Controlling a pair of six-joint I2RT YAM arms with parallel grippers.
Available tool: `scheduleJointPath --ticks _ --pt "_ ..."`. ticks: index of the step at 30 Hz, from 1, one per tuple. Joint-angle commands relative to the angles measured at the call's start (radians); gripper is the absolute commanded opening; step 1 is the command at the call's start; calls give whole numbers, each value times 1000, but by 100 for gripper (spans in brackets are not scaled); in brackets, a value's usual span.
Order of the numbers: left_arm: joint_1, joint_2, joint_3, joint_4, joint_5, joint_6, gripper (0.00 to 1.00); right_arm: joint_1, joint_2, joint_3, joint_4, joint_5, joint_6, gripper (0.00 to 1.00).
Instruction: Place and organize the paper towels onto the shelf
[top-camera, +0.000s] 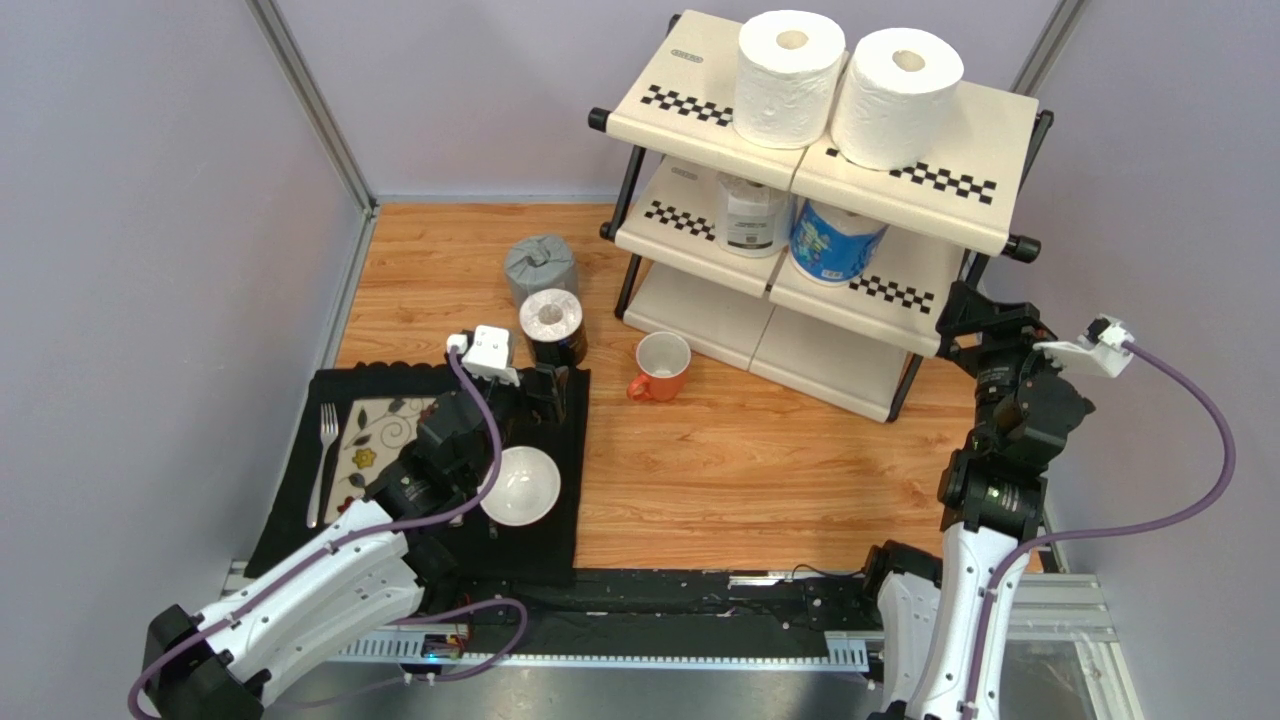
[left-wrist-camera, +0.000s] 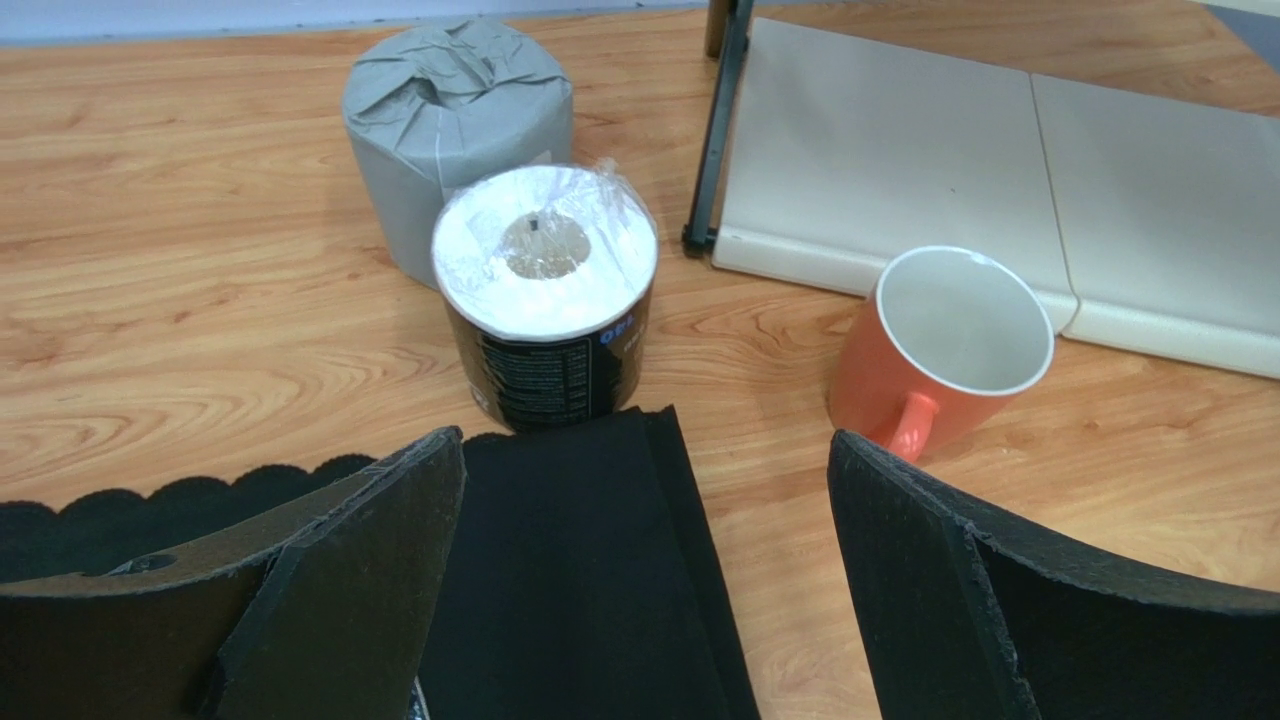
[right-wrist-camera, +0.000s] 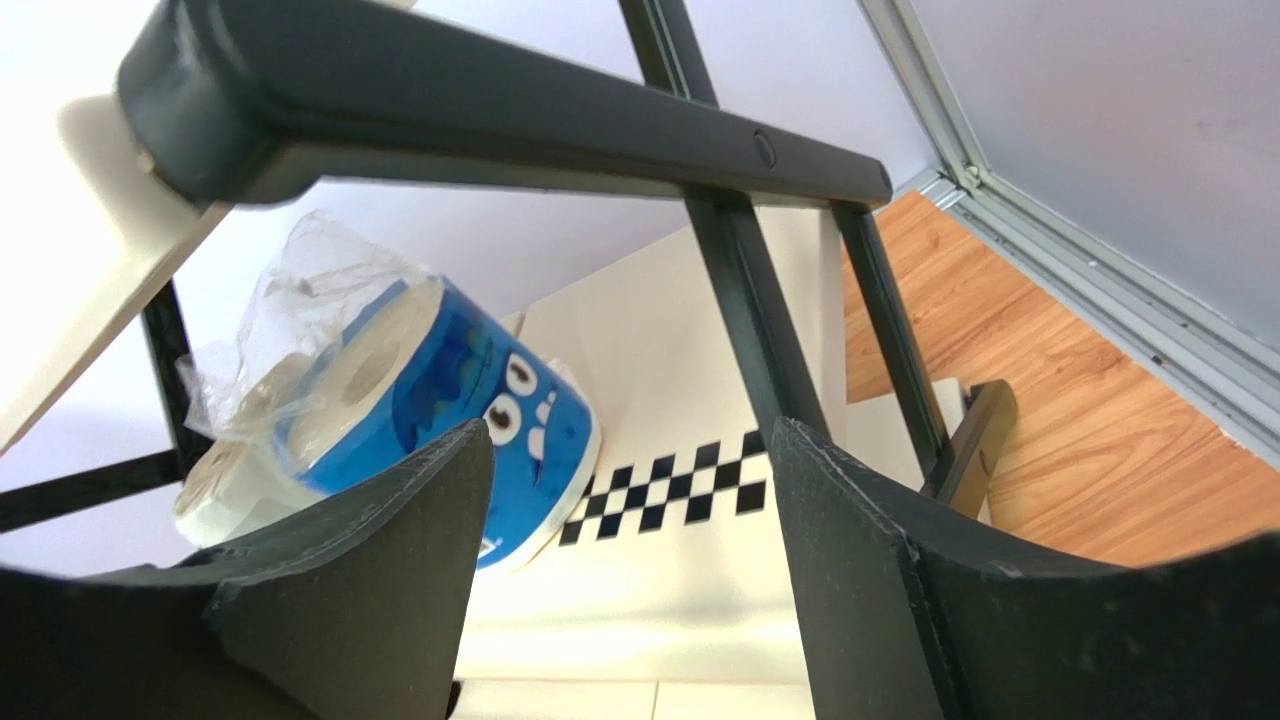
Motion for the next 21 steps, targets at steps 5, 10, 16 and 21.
scheduleJointPath --ticks 5,10,16,21 --pt "146 141 172 -151 142 -55 99 29 -57 -5 -70 -55 40 71" --pt "290 253 218 -117 246 -124 99 46 -71 36 -108 -63 38 71" --pt "474 385 242 -42 455 -247 97 63 -91 76 -139 -80 47 70" --pt "522 480 288 -11 506 -268 96 76 -103 95 -156 -84 49 70"
